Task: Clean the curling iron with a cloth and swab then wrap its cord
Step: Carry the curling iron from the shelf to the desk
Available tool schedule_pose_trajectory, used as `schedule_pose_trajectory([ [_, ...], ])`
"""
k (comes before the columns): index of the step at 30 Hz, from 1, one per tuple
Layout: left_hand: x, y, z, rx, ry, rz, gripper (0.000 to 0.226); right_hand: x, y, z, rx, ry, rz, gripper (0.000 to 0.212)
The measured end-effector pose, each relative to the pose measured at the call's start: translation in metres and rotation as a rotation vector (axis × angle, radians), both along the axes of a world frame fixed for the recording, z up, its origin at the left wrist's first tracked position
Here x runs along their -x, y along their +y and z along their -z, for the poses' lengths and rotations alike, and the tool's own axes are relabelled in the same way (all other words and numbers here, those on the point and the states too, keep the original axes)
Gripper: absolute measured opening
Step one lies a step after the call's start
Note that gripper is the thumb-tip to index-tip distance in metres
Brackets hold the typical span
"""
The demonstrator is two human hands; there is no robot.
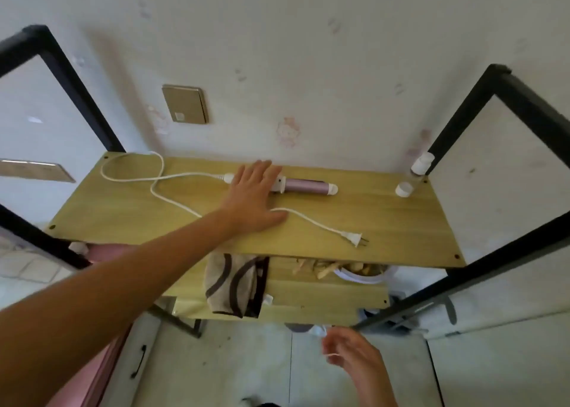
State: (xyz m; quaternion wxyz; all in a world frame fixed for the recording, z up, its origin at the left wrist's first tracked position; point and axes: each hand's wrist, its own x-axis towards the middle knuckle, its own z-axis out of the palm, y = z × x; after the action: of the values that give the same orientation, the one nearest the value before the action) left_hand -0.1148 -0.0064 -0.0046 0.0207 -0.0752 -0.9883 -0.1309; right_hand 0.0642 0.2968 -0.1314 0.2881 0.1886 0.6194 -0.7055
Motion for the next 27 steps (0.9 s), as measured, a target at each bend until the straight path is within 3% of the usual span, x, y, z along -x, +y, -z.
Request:
schedule_pose_trajectory([
  [2, 0.019, -0.004, 0.010, 0.041, -0.004, 0.029, 0.095, -0.011, -0.001, -0.001, -0.050, 0.105, 0.010, 0.018],
  [5, 0.037, -0.004, 0.015, 0.055, 0.053, 0.039, 0.076, -0.032, -0.001, 0.003, -0.053, 0.095, 0.022, 0.016],
  [7, 0.040, -0.001, 0.021, 0.075, 0.060, 0.019, 0.065, -0.034, -0.001, 0.007, -0.094, 0.104, 0.016, 0.029],
  [12, 0.025, 0.003, 0.000, 0.076, 0.014, 0.012, 0.033, -0.044, -0.007, -0.006, -0.136, 0.187, -0.055, 0.017],
  [15, -0.021, 0.006, -0.028, 0.003, -0.035, 0.010, 0.021, -0.048, -0.004, -0.014, -0.142, 0.224, -0.060, 0.022],
  [20, -0.152, -0.005, -0.045, -0.300, -0.152, -0.071, 0.013, -0.056, 0.000, -0.021, -0.116, 0.249, -0.061, 0.020],
  [27, -0.271, -0.041, 0.030, -0.476, -0.235, -0.409, 0.020, -0.056, -0.013, -0.015, -0.165, 0.236, -0.125, 0.027],
])
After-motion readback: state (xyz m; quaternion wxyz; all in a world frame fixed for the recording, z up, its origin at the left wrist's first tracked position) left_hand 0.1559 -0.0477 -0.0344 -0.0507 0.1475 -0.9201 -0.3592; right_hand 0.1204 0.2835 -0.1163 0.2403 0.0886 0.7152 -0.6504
